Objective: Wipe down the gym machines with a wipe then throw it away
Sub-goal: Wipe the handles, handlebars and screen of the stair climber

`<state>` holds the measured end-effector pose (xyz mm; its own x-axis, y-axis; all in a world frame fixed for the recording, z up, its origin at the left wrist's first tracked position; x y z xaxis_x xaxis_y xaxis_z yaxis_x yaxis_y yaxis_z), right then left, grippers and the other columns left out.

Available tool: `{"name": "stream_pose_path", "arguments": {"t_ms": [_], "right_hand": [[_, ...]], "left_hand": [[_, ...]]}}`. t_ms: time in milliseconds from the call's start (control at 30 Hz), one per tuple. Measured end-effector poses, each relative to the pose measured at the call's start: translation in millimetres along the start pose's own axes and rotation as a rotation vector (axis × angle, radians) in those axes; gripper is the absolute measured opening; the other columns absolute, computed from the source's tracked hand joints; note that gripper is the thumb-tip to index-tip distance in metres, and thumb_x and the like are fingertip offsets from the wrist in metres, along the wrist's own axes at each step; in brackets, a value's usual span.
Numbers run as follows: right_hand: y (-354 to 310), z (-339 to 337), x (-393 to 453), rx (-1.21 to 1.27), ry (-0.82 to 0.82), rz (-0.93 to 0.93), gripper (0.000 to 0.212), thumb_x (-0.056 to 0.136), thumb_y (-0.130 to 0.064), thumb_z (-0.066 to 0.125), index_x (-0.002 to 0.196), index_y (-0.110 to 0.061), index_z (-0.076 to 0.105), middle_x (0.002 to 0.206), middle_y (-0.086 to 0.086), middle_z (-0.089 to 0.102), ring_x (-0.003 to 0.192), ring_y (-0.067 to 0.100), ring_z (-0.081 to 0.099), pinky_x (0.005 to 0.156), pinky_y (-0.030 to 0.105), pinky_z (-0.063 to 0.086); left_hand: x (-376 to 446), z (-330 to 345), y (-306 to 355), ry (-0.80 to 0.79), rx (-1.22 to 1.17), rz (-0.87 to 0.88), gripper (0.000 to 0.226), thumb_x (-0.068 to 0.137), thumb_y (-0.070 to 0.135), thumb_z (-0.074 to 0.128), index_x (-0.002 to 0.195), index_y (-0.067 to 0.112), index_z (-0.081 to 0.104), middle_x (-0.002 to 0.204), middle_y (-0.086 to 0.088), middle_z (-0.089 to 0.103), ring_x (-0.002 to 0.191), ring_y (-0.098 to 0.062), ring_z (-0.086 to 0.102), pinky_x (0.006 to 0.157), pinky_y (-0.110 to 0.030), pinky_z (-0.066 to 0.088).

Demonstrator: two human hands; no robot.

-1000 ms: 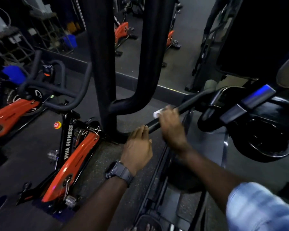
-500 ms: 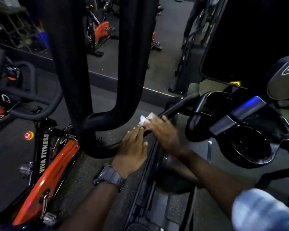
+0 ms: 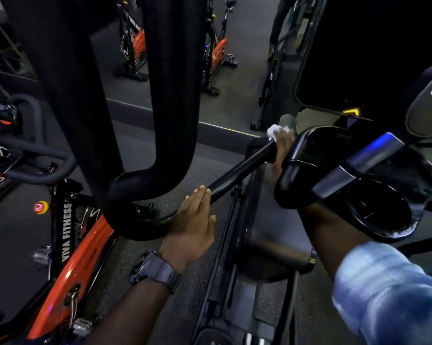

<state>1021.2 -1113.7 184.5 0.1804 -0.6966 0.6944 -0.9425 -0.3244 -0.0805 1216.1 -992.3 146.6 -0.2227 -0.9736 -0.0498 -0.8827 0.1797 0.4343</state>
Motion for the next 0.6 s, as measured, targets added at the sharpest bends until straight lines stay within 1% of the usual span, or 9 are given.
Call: {"name": "stream_pose_path", "arguments": {"t_ms": [67, 100, 200, 267, 300, 367, 433, 533, 600], "right_hand": [[25, 15, -2, 0.12, 0.01, 0.325, 0.035, 0.099, -0.019, 0.039, 0.108, 0.005, 0.063, 0.108, 0.006, 0.059, 0.11, 0.025, 0.057, 0.099, 0.044, 0.041], [13, 20, -2, 0.224, -0.037, 0.348, 0.032, 0.095, -0.019, 0.041, 0.1, 0.002, 0.065, 0.1, 0.005, 0.06, 0.105, 0.024, 0.058, 0.094, 0.043, 0.041], [-72, 24, -35, 0.222, -0.262, -0.138, 0.034, 0.093, -0.012, 0.042, 0.116, -0.011, 0.066, 0.118, 0.007, 0.064, 0.124, 0.029, 0.052, 0.109, 0.048, 0.031], [-87, 22, -50, 0.219, -0.342, -0.385, 0.035, 0.09, -0.007, 0.049, 0.122, -0.01, 0.063, 0.121, 0.006, 0.063, 0.122, 0.027, 0.053, 0.108, 0.042, 0.033], [-77, 23, -39, 0.165, -0.334, -0.361, 0.029, 0.089, -0.008, 0.052, 0.113, -0.01, 0.068, 0.11, 0.007, 0.066, 0.111, 0.027, 0.06, 0.102, 0.041, 0.037], [-26, 25, 2, 0.168, -0.225, -0.031, 0.018, 0.086, -0.01, 0.054, 0.095, -0.016, 0.069, 0.092, 0.003, 0.066, 0.092, 0.022, 0.061, 0.099, 0.033, 0.031], [14, 29, 19, 0.193, -0.258, 0.191, 0.019, 0.085, -0.011, 0.054, 0.098, -0.014, 0.067, 0.104, 0.009, 0.065, 0.104, 0.022, 0.053, 0.104, 0.032, 0.021], [-51, 32, -24, 0.196, -0.452, 0.002, 0.027, 0.082, 0.0, 0.055, 0.106, -0.002, 0.067, 0.113, 0.021, 0.062, 0.114, 0.04, 0.054, 0.103, 0.053, 0.03], [-127, 9, -64, 0.436, -0.447, -0.26, 0.04, 0.087, -0.002, 0.043, 0.121, -0.009, 0.063, 0.122, 0.01, 0.061, 0.121, 0.031, 0.051, 0.112, 0.047, 0.025]], "left_hand": [[-1, -2, 0, -0.005, -0.009, -0.007, 0.062, 0.104, 0.025, 0.04, 0.157, 0.011, 0.011, 0.166, -0.003, 0.004, 0.152, -0.017, 0.006, 0.116, -0.02, -0.005], [-1, -2, 0, 0.001, -0.007, -0.007, 0.061, 0.104, 0.024, 0.041, 0.157, 0.011, 0.012, 0.166, -0.003, 0.005, 0.152, -0.018, 0.007, 0.115, -0.019, -0.004], [-3, -4, -3, 0.012, 0.006, -0.005, 0.059, 0.103, 0.024, 0.04, 0.156, 0.01, 0.017, 0.165, -0.003, 0.011, 0.151, -0.018, 0.012, 0.114, -0.018, -0.003], [-7, -5, -6, 0.018, 0.031, 0.005, 0.057, 0.103, 0.024, 0.039, 0.155, 0.01, 0.02, 0.164, -0.004, 0.015, 0.15, -0.018, 0.016, 0.116, -0.018, 0.001], [-9, -5, -8, 0.017, 0.04, 0.011, 0.056, 0.103, 0.024, 0.039, 0.155, 0.01, 0.021, 0.164, -0.004, 0.016, 0.15, -0.018, 0.017, 0.118, -0.02, 0.004], [-13, -4, -11, 0.004, 0.054, 0.006, 0.054, 0.103, 0.023, 0.039, 0.154, 0.009, 0.025, 0.163, -0.004, 0.019, 0.15, -0.018, 0.02, 0.12, -0.024, 0.012], [-19, -7, -12, 0.013, 0.083, -0.013, 0.051, 0.102, 0.021, 0.04, 0.15, 0.005, 0.035, 0.159, -0.01, 0.03, 0.146, -0.022, 0.031, 0.119, -0.03, 0.023], [-28, -15, -9, 0.077, 0.172, -0.014, 0.044, 0.094, 0.023, 0.041, 0.126, 0.0, 0.061, 0.131, -0.016, 0.062, 0.116, -0.03, 0.063, 0.094, -0.04, 0.054], [-39, -24, -6, 0.026, 0.296, -0.02, 0.037, 0.089, 0.024, 0.046, 0.112, 0.004, 0.067, 0.109, -0.012, 0.07, 0.091, -0.029, 0.069, 0.074, -0.037, 0.057]]}}
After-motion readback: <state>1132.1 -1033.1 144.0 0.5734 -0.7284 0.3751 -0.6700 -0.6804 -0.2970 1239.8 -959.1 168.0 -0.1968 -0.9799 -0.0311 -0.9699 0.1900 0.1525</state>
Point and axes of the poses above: each hand's wrist, its own x-axis towards the middle knuckle, its own z-axis out of the palm, y = z × x, the point moved 7 cm from there along x, towards the middle knuckle
